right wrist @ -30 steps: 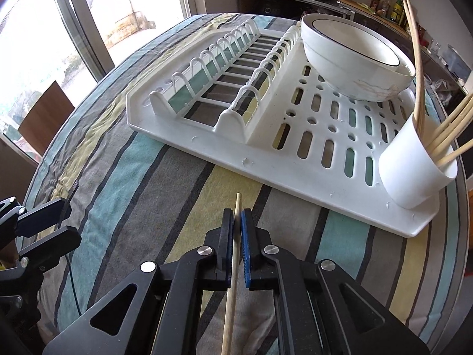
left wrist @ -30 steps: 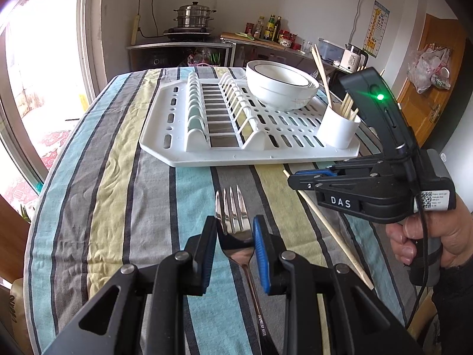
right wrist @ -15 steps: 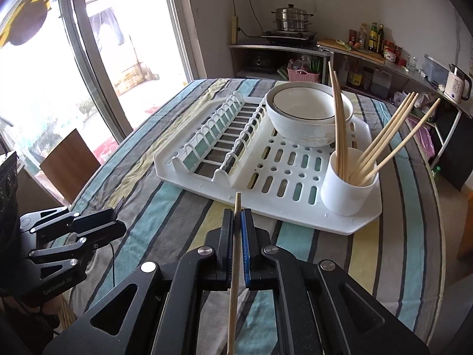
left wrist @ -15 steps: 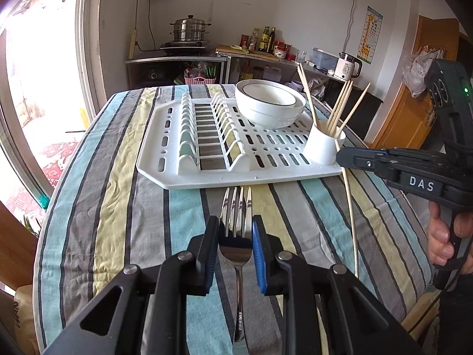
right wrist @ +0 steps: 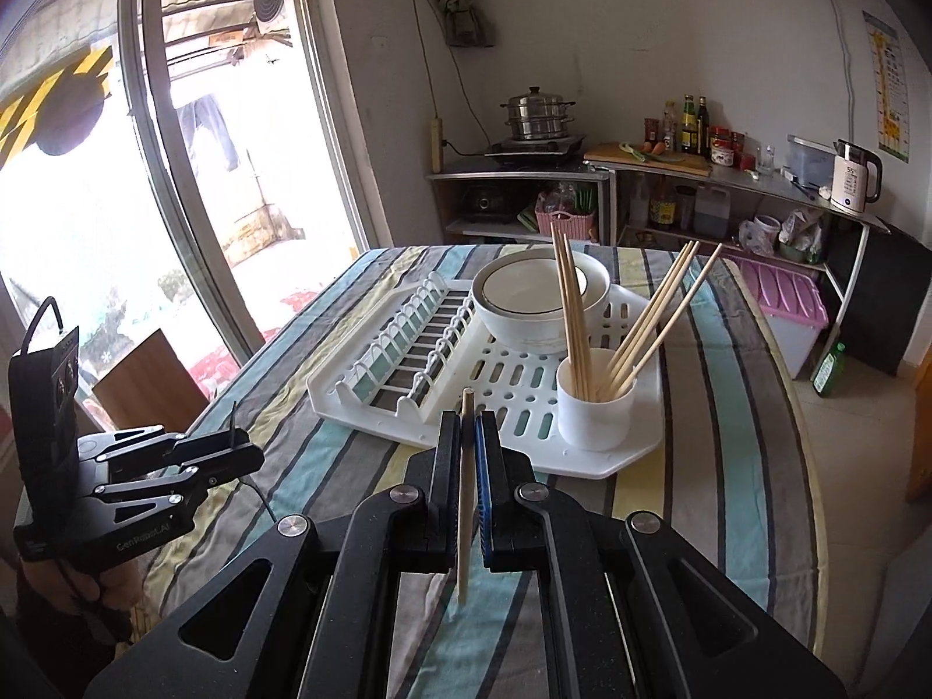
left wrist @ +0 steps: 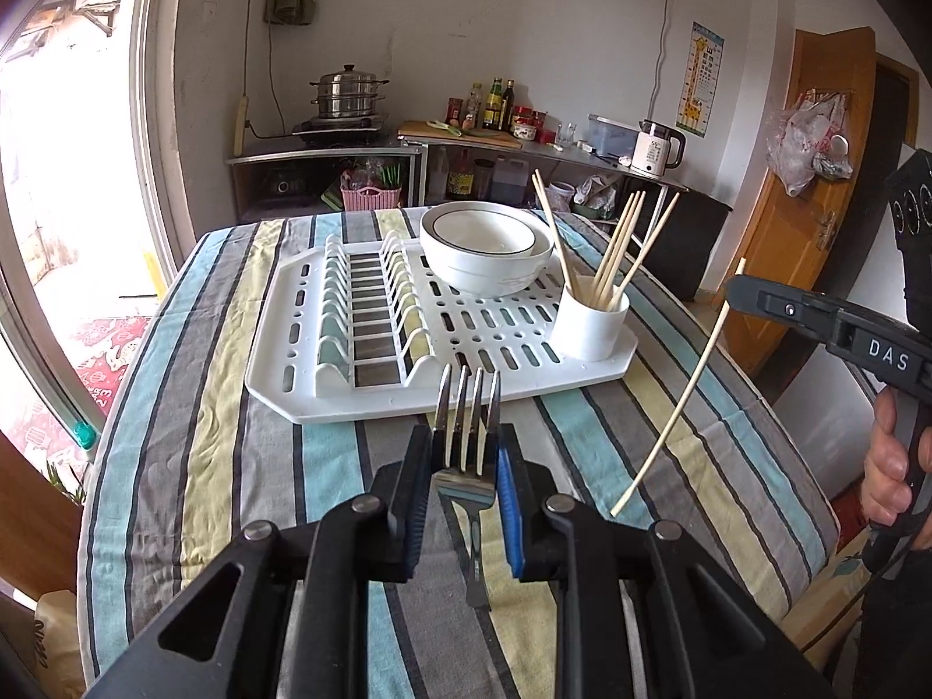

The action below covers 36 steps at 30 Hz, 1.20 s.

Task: Organize utensils
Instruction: 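Lift the fork with the left tool toward the white cup while the right tool carries its chopstick, then drop the fork into the white cup while the right tool releases its chopstick there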

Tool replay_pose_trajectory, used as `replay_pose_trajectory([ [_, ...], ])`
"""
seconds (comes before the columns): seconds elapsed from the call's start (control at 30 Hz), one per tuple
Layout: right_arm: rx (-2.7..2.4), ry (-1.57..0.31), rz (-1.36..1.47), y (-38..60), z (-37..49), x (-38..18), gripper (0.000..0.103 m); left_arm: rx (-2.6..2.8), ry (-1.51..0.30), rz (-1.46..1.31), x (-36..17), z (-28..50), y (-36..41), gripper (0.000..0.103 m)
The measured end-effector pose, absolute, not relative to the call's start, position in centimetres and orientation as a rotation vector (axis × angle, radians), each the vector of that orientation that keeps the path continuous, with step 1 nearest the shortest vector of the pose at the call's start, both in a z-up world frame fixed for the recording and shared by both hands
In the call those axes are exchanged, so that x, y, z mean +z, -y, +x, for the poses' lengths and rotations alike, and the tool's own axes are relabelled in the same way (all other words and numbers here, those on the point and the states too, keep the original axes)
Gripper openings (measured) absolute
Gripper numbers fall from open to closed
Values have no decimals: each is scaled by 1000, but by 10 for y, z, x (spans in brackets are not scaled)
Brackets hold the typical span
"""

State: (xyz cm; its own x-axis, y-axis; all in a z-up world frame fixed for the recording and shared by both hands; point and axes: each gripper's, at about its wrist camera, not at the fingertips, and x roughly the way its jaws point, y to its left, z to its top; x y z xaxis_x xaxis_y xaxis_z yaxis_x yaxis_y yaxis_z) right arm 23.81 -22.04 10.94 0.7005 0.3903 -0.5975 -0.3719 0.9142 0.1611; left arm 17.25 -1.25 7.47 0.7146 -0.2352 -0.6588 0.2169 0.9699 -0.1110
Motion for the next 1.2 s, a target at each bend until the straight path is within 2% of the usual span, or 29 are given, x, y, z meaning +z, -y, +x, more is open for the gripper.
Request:
replay_pose_trajectory([
  [0.53,356,-604,58,256,249,134,5,-347,-714,-21,109,213,50,22],
  [1.0,320,-520,128,281,287,168,5,-409,-639,-32,158,268,84,22],
  [1.2,304,-490,167,291,305,173,5,-429,-629,-38,162,296,101,22],
])
